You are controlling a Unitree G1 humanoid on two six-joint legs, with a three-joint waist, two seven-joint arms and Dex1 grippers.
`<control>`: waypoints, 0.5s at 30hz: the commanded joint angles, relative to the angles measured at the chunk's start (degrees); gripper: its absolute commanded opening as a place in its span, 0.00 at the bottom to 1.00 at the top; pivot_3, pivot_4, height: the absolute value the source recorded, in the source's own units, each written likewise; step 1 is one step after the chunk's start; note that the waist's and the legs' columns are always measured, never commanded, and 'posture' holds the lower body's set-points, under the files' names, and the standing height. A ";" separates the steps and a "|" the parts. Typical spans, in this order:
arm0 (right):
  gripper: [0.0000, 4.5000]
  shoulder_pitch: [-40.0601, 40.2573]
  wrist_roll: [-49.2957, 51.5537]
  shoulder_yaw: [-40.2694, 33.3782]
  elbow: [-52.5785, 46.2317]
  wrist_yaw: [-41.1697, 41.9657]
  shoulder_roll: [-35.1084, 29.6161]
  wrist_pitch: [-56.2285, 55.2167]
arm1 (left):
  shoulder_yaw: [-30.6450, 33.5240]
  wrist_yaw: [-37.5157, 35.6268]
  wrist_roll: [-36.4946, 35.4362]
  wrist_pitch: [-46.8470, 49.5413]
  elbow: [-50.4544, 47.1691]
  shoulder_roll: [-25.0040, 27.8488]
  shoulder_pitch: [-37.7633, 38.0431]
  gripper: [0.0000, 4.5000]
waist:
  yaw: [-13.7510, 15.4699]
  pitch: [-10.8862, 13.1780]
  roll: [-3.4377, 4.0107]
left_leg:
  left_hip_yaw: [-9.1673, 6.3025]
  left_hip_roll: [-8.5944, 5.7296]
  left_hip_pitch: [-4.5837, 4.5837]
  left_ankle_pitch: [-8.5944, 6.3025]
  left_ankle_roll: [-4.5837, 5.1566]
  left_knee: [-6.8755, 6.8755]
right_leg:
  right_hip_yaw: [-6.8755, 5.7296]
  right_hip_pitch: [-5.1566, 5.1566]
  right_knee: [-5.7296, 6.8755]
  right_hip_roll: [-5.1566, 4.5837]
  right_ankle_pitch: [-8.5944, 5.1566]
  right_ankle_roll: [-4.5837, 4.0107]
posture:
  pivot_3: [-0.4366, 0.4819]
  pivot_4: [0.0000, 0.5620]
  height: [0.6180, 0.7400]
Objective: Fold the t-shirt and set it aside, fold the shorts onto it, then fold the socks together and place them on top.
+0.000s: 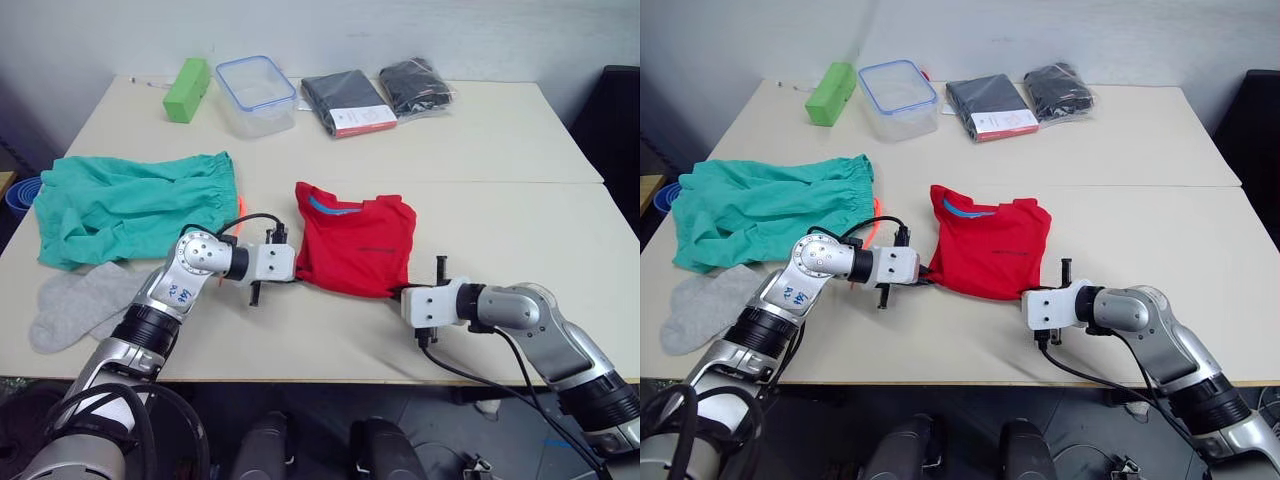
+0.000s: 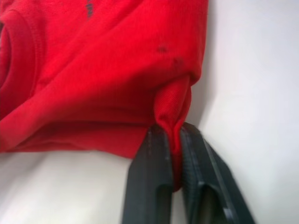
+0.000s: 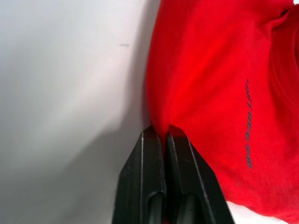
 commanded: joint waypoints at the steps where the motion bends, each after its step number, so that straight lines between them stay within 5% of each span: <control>1: 0.00 0.44 1.13 -2.94 -0.39 0.49 -1.74 -1.86 | 0.97 0.41 1.42 -2.60 2.58 1.76 -0.86 0.00 | -0.01 0.00 0.00 | 0.00 0.00 0.00 0.00 0.00 0.00 | -0.01 0.00 0.00 0.00 0.00 0.00 | 0.48 0.27 1.00; 8: 0.00 2.60 5.57 -5.00 -1.60 2.80 -3.06 -6.31 | 2.57 -6.33 -4.58 -4.57 -2.65 5.70 4.00 0.00 | -0.42 0.00 0.00 | 0.01 0.04 0.02 -0.02 -0.03 -0.07 | -0.01 -0.01 0.00 0.02 0.00 -0.01 | 0.48 0.27 1.00; 15: 0.00 10.22 13.88 -5.92 -8.73 8.94 -6.16 -11.23 | 5.40 -15.09 -16.98 4.81 -23.86 12.10 18.27 0.00 | -0.55 0.01 0.02 | -0.30 0.07 -0.02 -0.07 -0.05 -0.07 | 0.14 0.19 -0.03 0.00 -0.02 -0.03 | 0.48 0.27 1.00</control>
